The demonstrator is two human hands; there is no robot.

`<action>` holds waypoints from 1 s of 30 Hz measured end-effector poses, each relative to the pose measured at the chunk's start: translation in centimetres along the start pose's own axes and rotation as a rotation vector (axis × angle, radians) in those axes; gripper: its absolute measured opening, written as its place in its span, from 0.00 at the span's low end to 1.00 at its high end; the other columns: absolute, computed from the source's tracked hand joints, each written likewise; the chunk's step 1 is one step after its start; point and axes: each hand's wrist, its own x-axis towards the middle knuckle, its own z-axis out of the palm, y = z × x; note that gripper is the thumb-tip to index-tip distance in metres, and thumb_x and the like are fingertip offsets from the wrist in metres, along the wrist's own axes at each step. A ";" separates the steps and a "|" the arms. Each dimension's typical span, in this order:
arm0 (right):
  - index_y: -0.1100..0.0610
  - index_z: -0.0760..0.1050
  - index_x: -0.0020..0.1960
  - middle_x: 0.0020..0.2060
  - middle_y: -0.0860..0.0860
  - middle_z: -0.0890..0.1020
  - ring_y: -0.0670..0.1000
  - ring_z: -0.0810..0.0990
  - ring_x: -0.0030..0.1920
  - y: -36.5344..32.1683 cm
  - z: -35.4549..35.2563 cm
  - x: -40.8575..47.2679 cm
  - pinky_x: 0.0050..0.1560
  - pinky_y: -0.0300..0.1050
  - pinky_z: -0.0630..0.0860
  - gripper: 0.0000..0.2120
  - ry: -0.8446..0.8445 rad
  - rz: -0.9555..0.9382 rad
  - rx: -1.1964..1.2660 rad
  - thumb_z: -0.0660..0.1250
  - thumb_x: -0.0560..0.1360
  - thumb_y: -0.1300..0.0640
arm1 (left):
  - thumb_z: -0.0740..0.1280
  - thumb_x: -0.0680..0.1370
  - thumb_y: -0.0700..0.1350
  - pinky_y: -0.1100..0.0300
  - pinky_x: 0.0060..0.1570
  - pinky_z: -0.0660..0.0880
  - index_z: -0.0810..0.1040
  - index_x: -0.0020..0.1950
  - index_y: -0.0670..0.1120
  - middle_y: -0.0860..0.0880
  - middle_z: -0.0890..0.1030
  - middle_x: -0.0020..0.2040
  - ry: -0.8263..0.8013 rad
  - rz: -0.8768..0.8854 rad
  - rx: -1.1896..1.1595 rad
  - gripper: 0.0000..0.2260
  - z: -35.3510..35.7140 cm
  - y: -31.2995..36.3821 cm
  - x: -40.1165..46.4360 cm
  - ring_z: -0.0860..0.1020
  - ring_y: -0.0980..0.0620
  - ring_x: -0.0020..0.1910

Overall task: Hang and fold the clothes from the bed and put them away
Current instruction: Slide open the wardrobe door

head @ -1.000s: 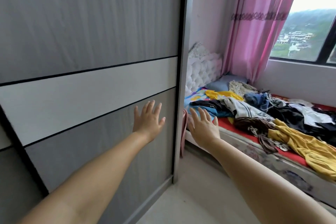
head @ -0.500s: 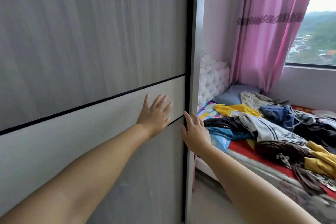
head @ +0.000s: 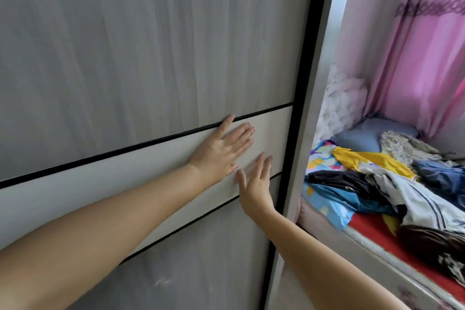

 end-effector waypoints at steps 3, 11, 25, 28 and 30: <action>0.53 0.31 0.77 0.75 0.54 0.30 0.56 0.33 0.76 -0.1 0.7 0.3 0.76 0.56 0.42 0.36 -0.013 -0.015 0.052 0.50 0.81 0.41 | 0.41 0.82 0.61 0.34 0.63 0.32 0.37 0.77 0.43 0.40 0.39 0.77 -0.007 -0.023 0.017 0.31 0.3 0.0 -0.3 0.37 0.41 0.75; 0.51 0.36 0.78 0.77 0.53 0.38 0.53 0.41 0.77 0.0 -0.7 -0.8 0.76 0.57 0.46 0.33 0.003 -0.116 -0.125 0.51 0.82 0.44 | 0.45 0.80 0.63 0.40 0.70 0.44 0.48 0.79 0.50 0.48 0.49 0.79 0.027 -0.023 0.070 0.31 0.1 -0.9 -2.1 0.49 0.48 0.77; 0.54 0.45 0.79 0.77 0.54 0.54 0.58 0.61 0.73 0.7 -4.2 2.8 0.64 0.49 0.66 0.35 -0.100 0.217 0.357 0.61 0.79 0.55 | 0.53 0.78 0.64 0.38 0.71 0.43 0.55 0.77 0.51 0.50 0.52 0.78 0.012 -0.047 0.114 0.31 0.2 -2.6 -8.2 0.54 0.49 0.77; 0.54 0.46 0.78 0.76 0.54 0.55 0.59 0.61 0.73 0.1 -3.1 1.5 0.68 0.55 0.67 0.35 -0.109 0.173 0.313 0.62 0.79 0.55 | 0.60 0.77 0.60 0.32 0.69 0.56 0.66 0.74 0.49 0.46 0.64 0.75 0.061 -0.087 0.057 0.28 -0.2 -2.6 -9.6 0.62 0.46 0.74; 0.55 0.46 0.78 0.76 0.55 0.56 0.60 0.60 0.73 -0.6 -2.2 0.4 0.68 0.58 0.67 0.35 -0.119 0.143 0.269 0.62 0.79 0.54 | 0.62 0.76 0.58 0.31 0.65 0.62 0.70 0.72 0.49 0.45 0.67 0.74 0.083 -0.103 0.033 0.26 -0.8 -2.1 -9.8 0.65 0.45 0.73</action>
